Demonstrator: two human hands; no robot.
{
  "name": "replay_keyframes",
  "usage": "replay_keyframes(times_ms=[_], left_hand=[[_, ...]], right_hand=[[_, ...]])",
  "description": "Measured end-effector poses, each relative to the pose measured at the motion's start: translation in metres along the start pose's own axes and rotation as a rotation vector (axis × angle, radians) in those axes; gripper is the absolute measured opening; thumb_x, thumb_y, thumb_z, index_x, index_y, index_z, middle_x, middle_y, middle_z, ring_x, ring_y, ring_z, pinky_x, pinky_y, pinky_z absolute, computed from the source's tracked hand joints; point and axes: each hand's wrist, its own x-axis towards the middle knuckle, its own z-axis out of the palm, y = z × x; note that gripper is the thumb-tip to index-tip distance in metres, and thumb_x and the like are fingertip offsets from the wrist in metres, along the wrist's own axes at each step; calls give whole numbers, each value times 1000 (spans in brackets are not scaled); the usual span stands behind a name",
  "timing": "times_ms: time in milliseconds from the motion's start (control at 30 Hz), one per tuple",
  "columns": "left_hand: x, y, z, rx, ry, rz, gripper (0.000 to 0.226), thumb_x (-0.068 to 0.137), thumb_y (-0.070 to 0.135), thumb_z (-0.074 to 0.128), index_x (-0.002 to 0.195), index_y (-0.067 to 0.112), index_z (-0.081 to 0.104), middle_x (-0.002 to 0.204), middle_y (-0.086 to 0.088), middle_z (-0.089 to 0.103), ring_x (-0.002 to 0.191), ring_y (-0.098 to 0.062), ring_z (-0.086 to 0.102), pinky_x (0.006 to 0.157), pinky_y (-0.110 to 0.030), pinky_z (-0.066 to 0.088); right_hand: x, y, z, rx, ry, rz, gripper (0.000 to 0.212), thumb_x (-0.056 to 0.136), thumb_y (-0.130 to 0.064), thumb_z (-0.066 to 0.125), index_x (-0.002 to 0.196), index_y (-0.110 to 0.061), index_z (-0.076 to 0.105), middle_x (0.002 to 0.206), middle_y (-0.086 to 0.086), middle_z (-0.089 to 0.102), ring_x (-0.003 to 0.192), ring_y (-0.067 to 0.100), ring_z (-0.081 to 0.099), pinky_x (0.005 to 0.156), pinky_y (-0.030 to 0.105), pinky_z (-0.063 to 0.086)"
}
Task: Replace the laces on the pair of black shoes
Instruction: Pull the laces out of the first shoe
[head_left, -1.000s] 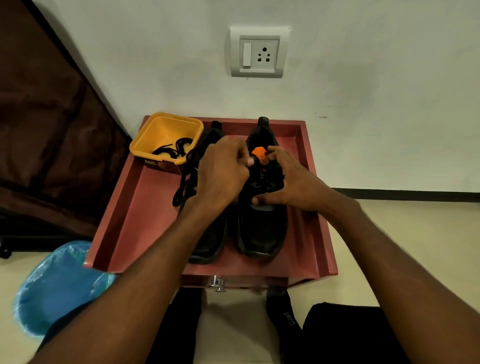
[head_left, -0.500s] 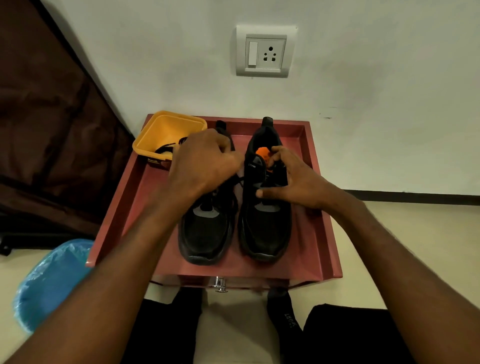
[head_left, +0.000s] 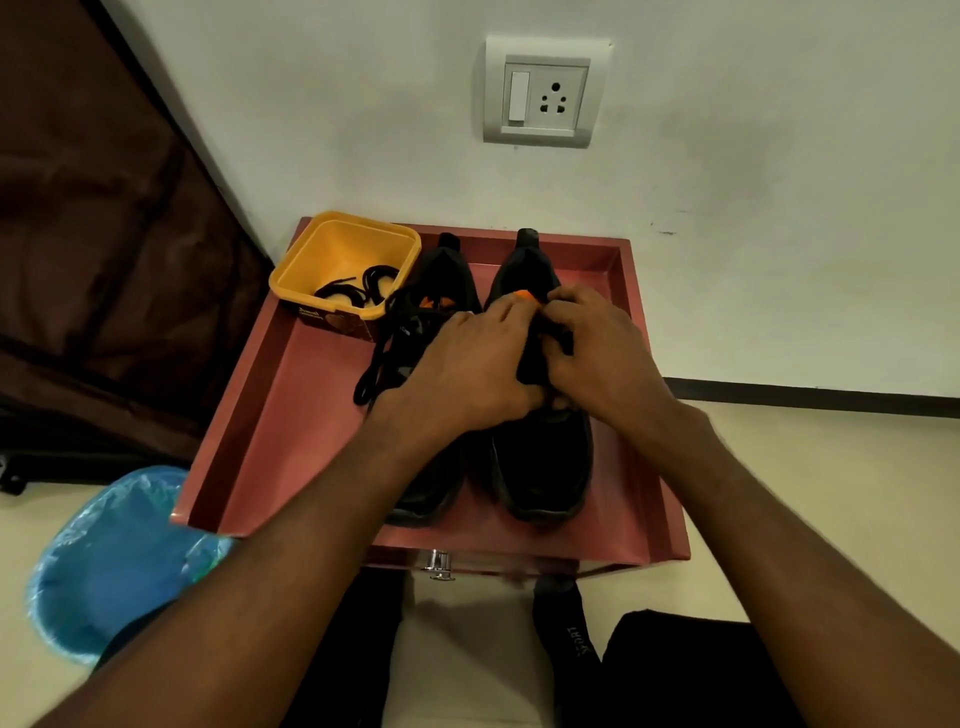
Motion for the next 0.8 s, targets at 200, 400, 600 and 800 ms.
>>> replay_keyframes(times_ms=[200,400,600,800], left_hand=[[1,-4,6,-154,73,-80,81,69,50,91,127,23,41,125,6,52,101,-18,59,81,-35,51],[1,-4,4,-177,83,-102,79,65,51,93,120,26,42,114,7,56,95,-15,58,77,-35,50],[3,-3,7,-180,87,-77,81,67,47,93,125,24,41,110,9,52,88,-12,57,65,-27,39],[5,-8,7,-193,81,-73,81,69,46,91,126,23,39,105,8,54,84,-13,59,62,-26,39]], right_hand=[[2,19,-11,86,-164,-82,26,92,-21,72,118,-19,77,147,-6,55,129,14,56,99,43,55],[-8,20,-14,418,78,127,8,85,-12,82,92,-17,81,128,-11,56,111,9,63,84,17,55],[-17,17,-5,67,137,-36,38,88,-20,74,125,-24,70,155,-4,40,140,21,42,111,42,42],[-8,-3,5,-65,195,0,17,85,-21,74,101,-24,82,142,-7,55,132,21,49,108,47,45]])
